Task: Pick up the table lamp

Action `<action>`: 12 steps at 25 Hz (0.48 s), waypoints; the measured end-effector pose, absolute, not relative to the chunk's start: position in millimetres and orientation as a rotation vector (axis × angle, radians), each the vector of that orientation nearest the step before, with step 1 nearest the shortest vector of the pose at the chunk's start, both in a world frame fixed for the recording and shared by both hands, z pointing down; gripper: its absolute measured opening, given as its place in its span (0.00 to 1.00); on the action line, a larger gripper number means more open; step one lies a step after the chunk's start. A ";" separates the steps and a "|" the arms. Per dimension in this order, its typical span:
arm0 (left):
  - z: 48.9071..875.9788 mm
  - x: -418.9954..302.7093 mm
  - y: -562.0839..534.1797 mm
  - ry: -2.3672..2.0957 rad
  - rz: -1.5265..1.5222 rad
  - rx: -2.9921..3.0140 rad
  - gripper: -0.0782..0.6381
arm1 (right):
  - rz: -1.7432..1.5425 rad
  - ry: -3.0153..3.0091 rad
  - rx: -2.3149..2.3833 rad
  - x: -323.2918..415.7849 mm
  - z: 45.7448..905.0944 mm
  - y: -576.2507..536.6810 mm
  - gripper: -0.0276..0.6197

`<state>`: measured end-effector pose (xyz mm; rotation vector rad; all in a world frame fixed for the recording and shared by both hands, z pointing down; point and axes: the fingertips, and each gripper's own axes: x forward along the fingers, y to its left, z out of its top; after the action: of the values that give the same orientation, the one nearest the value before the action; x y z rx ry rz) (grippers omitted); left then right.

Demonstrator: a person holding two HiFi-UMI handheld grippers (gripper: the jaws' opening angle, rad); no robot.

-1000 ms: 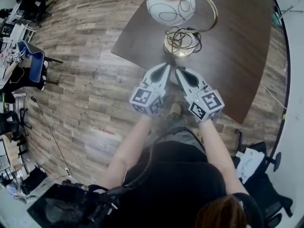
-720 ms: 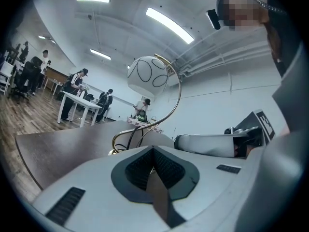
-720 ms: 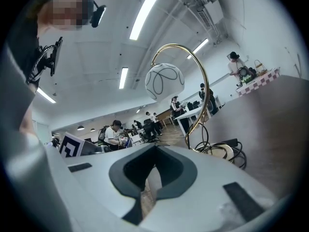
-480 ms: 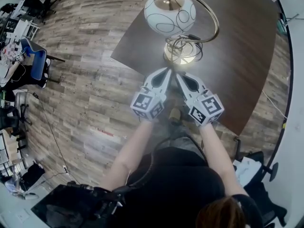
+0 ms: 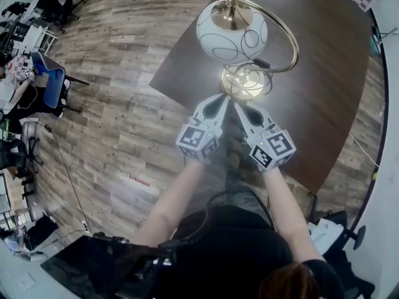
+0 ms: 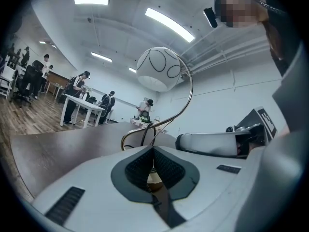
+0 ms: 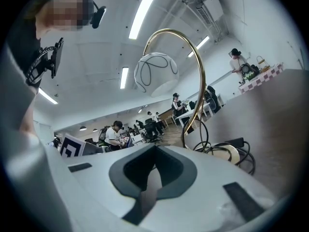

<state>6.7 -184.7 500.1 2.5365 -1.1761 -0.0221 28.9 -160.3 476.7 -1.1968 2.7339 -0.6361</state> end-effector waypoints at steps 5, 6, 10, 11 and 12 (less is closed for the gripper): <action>505.6 3.9 -207.1 -1.194 -0.018 2.544 0.12 | -0.648 2.732 -1.194 23.0 481.6 -172.0 0.04; 506.5 3.9 -210.7 -1.196 -0.017 2.541 0.12 | -0.653 2.733 -1.198 23.1 484.1 -173.4 0.04; 514.1 4.6 -224.9 -1.208 0.009 2.543 0.20 | -0.685 2.713 -1.234 29.7 493.9 -179.8 0.04; 515.9 2.8 -228.5 -1.219 0.016 2.540 0.20 | -0.690 2.707 -1.243 30.6 495.8 -181.2 0.04; 517.5 0.3 -232.3 -1.233 0.015 2.535 0.20 | -0.693 2.703 -1.250 30.6 497.7 -182.5 0.04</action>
<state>0.3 -232.3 517.5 2.5348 -1.2326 0.0149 30.6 -182.5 497.7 -1.2504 2.7031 -0.6928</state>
